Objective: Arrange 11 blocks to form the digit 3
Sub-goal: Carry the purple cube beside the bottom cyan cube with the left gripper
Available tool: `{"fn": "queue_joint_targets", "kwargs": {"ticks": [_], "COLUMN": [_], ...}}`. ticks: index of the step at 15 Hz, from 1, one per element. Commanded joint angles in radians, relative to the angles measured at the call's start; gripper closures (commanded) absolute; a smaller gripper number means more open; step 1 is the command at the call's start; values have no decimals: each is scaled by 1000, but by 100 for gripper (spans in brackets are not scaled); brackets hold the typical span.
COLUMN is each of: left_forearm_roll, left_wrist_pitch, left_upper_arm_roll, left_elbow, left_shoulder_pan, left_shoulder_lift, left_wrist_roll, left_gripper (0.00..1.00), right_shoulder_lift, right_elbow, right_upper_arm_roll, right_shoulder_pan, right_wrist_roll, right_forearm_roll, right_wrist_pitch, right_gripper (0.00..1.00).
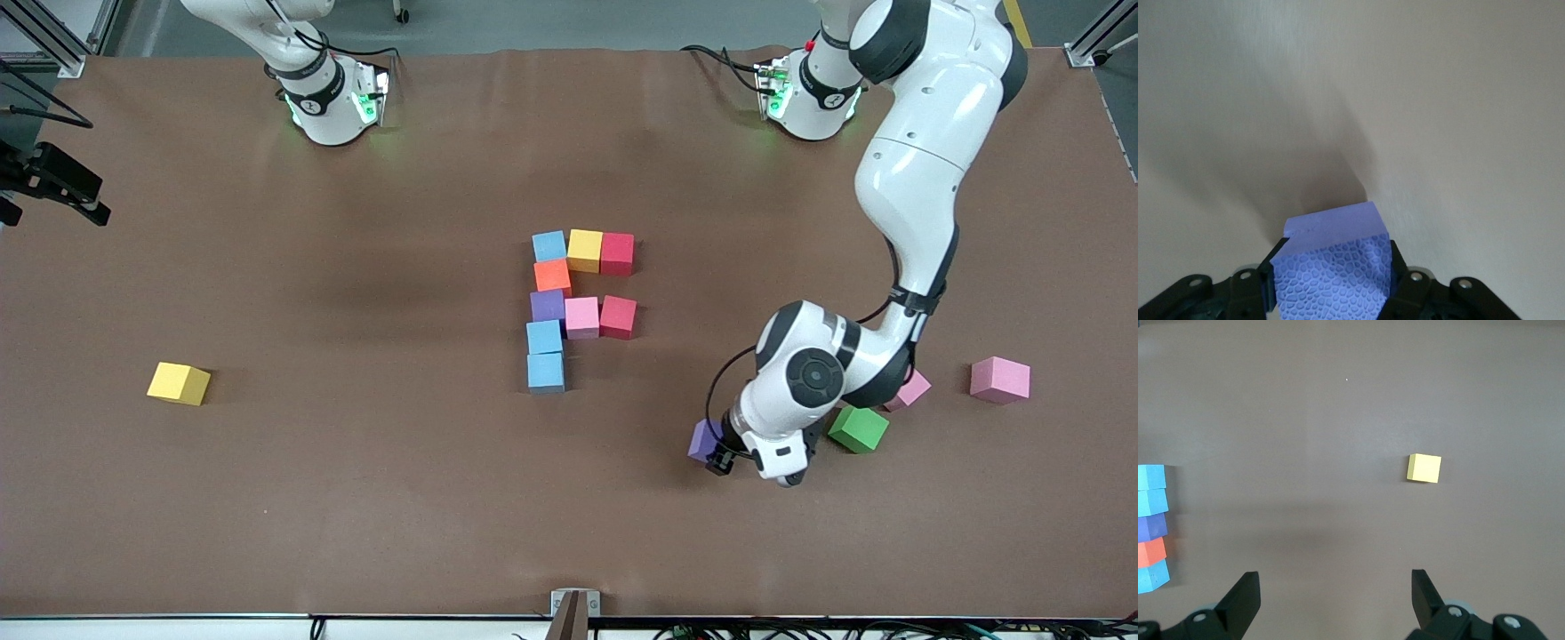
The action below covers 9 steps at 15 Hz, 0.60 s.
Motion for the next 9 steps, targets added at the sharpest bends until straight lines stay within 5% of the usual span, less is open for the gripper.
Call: {"fn": "queue_joint_targets", "kwargs": {"ticks": [1,9], "left_forearm_roll": [-13,-13], "left_wrist_pitch": [-2,-45], "left_upper_arm_roll": [14,166], "left_elbow": [33,36], "left_shoulder_pan": [-74,-326], "left_shoulder_lift": [14,-1], "left_wrist_roll": [-136,-618], "left_gripper": [80,80], "right_shoulder_lift": [6,6], "right_elbow": [16,16], "right_upper_arm_roll": [3,3], "right_shoulder_pan": [0,2], "right_wrist_roll": [8,8], "right_forearm_roll": [-3,-3], "right_wrist_pitch": [-11,-11], "right_gripper": [0,0]}}
